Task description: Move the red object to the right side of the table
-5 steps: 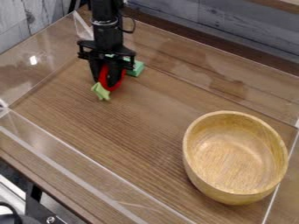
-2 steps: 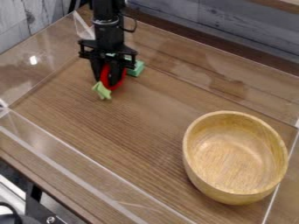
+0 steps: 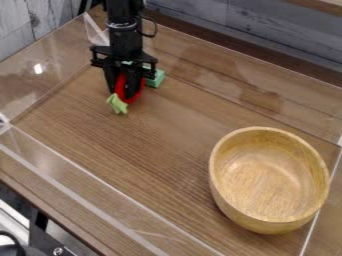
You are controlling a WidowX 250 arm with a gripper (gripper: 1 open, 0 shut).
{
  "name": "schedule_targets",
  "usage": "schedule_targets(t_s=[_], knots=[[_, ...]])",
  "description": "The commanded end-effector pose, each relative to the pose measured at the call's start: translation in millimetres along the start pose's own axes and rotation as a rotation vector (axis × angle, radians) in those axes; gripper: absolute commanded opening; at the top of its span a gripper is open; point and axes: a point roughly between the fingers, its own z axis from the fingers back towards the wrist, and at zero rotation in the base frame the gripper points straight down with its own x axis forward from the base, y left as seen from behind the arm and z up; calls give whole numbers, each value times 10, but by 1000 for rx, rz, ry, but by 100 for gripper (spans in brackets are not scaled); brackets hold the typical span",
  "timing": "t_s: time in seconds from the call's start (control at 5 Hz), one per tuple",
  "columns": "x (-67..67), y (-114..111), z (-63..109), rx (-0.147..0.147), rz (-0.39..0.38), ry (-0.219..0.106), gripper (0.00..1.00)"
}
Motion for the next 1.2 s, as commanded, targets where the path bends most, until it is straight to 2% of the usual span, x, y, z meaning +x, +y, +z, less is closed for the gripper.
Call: schedule_targets(t_s=[0.0, 0.8, 1.0], knots=[[81, -23, 123, 13, -11, -43, 0], [104, -105, 170, 2, -12, -39, 0], [122, -182, 285, -11, -15, -52, 0]])
